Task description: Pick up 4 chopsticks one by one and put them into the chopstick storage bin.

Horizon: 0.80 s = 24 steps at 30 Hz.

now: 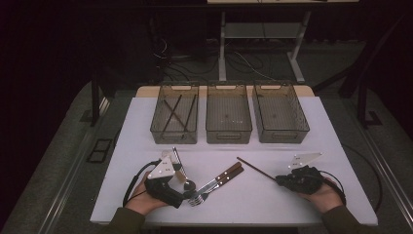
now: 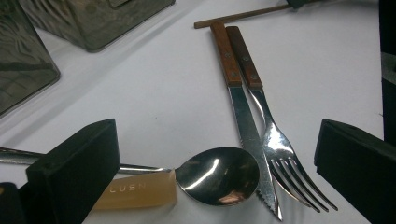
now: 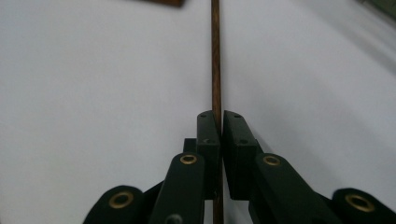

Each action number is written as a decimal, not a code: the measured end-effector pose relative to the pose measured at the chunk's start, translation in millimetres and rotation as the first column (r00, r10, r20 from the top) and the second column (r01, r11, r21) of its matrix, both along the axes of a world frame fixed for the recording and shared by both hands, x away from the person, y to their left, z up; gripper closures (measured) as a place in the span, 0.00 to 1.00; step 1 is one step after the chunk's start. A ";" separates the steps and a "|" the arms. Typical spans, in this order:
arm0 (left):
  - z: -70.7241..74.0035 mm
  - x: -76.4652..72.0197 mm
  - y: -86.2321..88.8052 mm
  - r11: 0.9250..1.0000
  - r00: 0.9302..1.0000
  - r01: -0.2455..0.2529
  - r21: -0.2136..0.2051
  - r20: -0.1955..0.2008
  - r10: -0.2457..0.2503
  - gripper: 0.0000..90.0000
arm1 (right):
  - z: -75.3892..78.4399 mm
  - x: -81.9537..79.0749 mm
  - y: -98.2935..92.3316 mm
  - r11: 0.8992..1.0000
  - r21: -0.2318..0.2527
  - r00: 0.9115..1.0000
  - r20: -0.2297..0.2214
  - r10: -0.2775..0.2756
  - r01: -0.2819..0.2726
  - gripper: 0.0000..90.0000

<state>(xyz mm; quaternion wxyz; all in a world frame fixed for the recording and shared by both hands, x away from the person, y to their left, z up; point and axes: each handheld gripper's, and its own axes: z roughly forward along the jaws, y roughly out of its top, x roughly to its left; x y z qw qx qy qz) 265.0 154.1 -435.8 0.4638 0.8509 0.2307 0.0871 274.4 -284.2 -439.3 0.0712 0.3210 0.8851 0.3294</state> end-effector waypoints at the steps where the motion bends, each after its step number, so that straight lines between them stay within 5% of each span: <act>1: 0.0 0.0 0.1 1.000 1.000 0.000 0.001 -0.001 0.000 0.00 | 3.1 0.5 -0.9 1.000 0.015 1.000 0.007 -0.003 0.003 0.95; 24: -0.2 0.0 0.7 1.000 1.000 -0.007 -0.007 -0.004 0.007 0.00 | 32.5 0.6 -2.6 0.994 0.107 0.999 0.042 0.017 -0.021 0.95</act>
